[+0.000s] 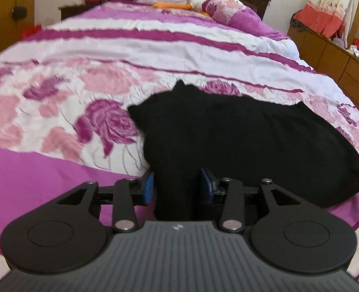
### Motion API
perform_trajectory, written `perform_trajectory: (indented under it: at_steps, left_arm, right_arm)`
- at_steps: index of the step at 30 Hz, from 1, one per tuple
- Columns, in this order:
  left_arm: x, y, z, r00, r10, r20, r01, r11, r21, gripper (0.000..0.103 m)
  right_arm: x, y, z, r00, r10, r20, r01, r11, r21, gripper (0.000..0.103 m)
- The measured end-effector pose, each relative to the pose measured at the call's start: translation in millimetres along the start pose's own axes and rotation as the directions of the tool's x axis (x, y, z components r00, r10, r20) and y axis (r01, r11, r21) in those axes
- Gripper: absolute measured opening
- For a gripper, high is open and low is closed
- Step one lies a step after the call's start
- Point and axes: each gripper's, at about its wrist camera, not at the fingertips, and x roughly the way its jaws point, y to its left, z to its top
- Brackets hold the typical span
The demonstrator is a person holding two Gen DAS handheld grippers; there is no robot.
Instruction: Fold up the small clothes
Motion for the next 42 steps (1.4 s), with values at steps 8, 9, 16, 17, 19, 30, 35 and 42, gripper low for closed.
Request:
perform_trajectory:
  at_steps: [8,9,16,17,19,30,35,42]
  left_arm:
    - [-18.0,-13.0,8.4,0.998,0.011,0.063,-0.008,0.999,-0.04,0.054]
    - [-14.9,-15.0,8.8,0.998,0.016,0.06,-0.013,0.999,-0.046,0.054]
    - [21.3,-19.0,1.8,0.992,0.121,0.028,-0.12,0.992,-0.036,0.054]
    - [26.9,-17.5,-0.2,0.99,0.139,0.015,-0.138,0.99,-0.037,0.054]
    - [36.4,-10.9,-4.2,0.991,0.131,-0.001,-0.13,0.989,-0.067,0.054]
    - [39.7,-5.7,-6.6,0.993,0.121,-0.004,-0.121,0.986,-0.113,0.056]
    - [38.4,-5.2,-7.0,0.993,0.116,-0.005,-0.115,0.986,-0.12,0.058]
    - [33.8,-3.6,-6.4,0.994,0.107,-0.011,-0.107,0.986,-0.125,0.059]
  right_arm:
    - [11.8,-5.2,1.9,0.996,0.065,0.069,-0.073,0.989,0.131,0.051]
    - [16.8,-5.4,0.3,0.996,0.068,0.064,-0.077,0.987,0.143,0.051]
    - [44.0,-13.2,-20.0,0.99,0.116,0.077,-0.131,0.964,0.23,0.052]
    - [46.1,-16.5,-21.1,0.987,0.134,0.087,-0.152,0.955,0.256,0.052]
    - [49.3,-20.0,-22.6,0.981,0.161,0.104,-0.185,0.939,0.29,0.052]
    - [63.3,-17.6,-19.8,0.969,0.207,0.134,-0.24,0.915,0.325,0.051]
    - [65.5,-17.5,-20.3,0.969,0.207,0.138,-0.243,0.906,0.346,0.031]
    - [62.5,-11.0,-18.7,0.965,0.198,0.172,-0.249,0.898,0.363,0.015]
